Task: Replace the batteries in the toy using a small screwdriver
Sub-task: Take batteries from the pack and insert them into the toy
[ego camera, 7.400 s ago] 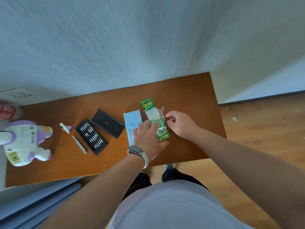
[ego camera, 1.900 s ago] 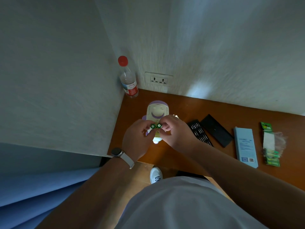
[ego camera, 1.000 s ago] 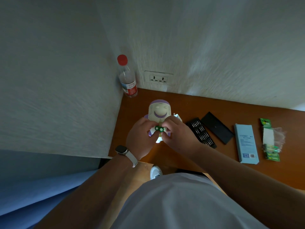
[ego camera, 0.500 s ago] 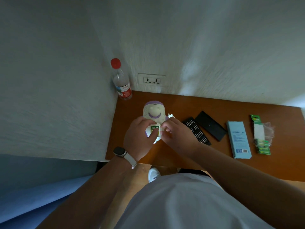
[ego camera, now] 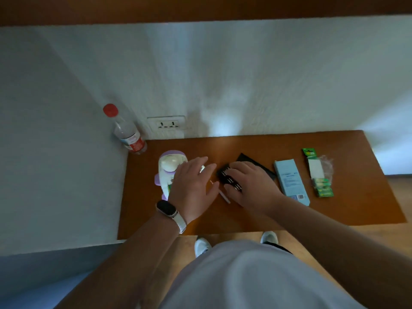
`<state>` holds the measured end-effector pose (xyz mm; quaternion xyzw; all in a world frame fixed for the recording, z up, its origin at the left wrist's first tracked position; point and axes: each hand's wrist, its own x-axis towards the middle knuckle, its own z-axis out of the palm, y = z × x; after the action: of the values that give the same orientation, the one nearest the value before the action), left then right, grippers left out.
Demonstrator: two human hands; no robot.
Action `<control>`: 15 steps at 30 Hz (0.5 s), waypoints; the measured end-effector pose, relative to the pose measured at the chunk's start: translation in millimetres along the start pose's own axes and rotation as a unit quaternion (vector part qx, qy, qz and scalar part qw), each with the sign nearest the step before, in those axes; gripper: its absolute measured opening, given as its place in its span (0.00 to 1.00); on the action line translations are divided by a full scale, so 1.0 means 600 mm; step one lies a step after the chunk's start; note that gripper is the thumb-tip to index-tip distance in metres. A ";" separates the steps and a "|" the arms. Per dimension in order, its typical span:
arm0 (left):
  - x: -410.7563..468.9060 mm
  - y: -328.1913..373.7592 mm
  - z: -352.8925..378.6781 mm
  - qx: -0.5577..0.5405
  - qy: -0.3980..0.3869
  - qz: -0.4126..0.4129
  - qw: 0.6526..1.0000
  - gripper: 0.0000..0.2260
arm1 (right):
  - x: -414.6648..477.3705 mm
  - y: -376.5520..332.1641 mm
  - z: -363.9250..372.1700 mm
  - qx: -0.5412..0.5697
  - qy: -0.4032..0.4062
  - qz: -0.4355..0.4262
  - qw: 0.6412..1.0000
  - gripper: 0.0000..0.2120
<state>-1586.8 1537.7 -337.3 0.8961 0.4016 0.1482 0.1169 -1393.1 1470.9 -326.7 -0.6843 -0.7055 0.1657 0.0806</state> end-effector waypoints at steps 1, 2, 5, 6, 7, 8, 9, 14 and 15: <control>0.008 0.011 0.008 0.006 -0.013 0.001 1.000 0.19 | -0.008 0.014 -0.005 -0.002 -0.001 0.009 1.000 0.23; 0.016 0.024 0.016 0.010 -0.028 0.002 1.000 0.19 | -0.018 0.030 -0.009 -0.002 0.000 0.017 1.000 0.23; 0.040 0.073 0.039 0.023 -0.083 -0.002 0.996 0.20 | -0.050 0.080 -0.022 -0.001 -0.011 0.045 0.999 0.23; 0.048 0.091 0.048 0.024 -0.096 0.000 0.995 0.20 | -0.061 0.098 -0.028 -0.003 -0.015 0.052 0.999 0.23; 0.055 0.111 0.056 0.022 -0.108 0.001 0.994 0.20 | -0.074 0.118 -0.034 -0.008 -0.019 0.058 0.998 0.24; 0.061 0.131 0.067 0.021 -0.116 0.003 0.993 0.21 | -0.087 0.137 -0.039 -0.017 -0.022 0.061 0.998 0.24; 0.068 0.151 0.077 0.023 -0.123 0.006 0.992 0.21 | -0.101 0.157 -0.045 -0.025 -0.024 0.065 0.997 0.25; 0.102 0.249 0.130 0.026 -0.167 0.020 0.985 0.21 | -0.159 0.265 -0.062 -0.026 -0.041 0.085 0.995 0.24; 0.108 0.266 0.142 0.029 -0.173 0.029 0.984 0.21 | -0.170 0.286 -0.063 -0.029 -0.043 0.088 0.995 0.24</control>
<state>-1406.0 1475.4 -352.7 0.9226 0.3531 -0.0175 0.1544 -1213.7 1375.9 -338.8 -0.7377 -0.6502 0.1810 0.0158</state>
